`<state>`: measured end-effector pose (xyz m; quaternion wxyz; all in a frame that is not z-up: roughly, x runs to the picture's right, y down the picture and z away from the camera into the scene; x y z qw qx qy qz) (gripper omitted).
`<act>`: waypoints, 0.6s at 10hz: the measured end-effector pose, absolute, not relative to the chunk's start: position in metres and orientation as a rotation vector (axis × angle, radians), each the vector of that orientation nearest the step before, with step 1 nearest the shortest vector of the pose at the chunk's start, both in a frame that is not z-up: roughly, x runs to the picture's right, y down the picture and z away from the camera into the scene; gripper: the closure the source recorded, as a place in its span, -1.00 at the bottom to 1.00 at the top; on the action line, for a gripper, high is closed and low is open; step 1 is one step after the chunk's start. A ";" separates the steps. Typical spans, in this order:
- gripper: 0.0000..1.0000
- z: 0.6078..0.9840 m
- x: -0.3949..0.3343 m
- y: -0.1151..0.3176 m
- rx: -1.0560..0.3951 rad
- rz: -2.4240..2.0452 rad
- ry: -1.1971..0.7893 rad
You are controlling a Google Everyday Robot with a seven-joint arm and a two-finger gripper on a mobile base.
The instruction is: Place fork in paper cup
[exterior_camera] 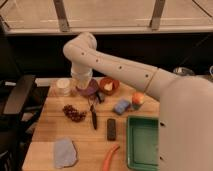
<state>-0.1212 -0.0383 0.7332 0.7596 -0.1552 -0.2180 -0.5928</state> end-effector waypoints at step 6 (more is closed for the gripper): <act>1.00 0.761 -0.201 -0.132 -0.134 -1.329 -0.494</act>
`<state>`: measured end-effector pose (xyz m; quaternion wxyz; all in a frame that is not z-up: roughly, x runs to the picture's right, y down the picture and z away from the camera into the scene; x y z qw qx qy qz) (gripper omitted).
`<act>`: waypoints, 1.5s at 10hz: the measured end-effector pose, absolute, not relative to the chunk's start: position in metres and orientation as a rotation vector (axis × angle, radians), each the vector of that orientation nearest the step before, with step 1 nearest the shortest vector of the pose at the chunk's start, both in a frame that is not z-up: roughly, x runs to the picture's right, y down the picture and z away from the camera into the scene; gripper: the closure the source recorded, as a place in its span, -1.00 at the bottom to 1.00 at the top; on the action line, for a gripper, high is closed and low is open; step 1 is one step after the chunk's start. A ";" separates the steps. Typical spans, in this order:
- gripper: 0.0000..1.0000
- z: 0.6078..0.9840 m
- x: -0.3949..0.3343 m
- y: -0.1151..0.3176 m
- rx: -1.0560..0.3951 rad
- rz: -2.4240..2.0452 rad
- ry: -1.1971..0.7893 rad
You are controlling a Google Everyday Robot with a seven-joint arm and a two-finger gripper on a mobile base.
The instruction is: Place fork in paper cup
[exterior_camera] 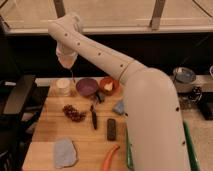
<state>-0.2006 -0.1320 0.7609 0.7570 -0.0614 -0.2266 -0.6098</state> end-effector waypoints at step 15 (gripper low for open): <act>1.00 0.815 -0.262 -0.127 0.014 -1.291 -0.720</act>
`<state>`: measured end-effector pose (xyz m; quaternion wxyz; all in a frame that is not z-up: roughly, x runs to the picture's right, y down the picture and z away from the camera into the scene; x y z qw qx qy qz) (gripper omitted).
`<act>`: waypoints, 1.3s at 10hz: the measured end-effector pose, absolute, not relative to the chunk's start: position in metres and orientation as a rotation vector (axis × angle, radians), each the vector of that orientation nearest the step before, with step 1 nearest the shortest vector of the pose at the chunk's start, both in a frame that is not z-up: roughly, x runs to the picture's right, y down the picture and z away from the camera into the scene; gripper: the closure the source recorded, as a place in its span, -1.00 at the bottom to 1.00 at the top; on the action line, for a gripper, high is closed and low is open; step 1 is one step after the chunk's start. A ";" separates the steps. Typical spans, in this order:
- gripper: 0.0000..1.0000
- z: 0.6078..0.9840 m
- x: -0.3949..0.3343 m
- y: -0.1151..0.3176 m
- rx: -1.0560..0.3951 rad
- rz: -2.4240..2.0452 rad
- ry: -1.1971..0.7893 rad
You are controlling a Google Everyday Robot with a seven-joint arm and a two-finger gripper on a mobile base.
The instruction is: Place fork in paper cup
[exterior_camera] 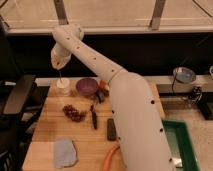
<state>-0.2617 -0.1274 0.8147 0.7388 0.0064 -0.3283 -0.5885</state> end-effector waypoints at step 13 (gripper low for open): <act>-0.60 0.881 -0.248 -0.074 -0.018 -1.185 -0.933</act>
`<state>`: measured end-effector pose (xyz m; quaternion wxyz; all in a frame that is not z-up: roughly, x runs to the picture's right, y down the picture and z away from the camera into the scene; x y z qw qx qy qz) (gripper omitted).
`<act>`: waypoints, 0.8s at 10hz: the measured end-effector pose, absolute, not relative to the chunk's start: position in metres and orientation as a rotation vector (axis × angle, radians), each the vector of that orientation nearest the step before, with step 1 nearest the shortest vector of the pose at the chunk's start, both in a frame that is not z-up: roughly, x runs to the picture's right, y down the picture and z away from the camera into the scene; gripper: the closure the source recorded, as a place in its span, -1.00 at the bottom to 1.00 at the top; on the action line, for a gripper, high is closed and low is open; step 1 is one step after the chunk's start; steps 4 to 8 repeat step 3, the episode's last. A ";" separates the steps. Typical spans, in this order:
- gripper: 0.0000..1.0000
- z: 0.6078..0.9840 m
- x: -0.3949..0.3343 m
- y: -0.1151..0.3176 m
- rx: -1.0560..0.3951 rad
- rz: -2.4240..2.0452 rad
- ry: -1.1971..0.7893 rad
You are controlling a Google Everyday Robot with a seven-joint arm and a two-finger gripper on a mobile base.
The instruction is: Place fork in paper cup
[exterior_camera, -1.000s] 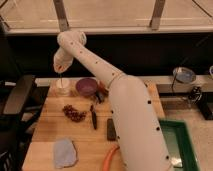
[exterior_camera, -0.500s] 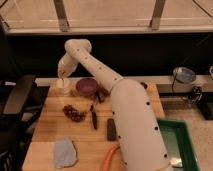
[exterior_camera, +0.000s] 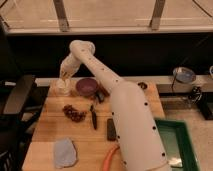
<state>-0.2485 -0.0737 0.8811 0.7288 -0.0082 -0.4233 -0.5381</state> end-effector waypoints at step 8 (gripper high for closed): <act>-0.60 0.881 -0.249 -0.074 -0.018 -1.185 -0.938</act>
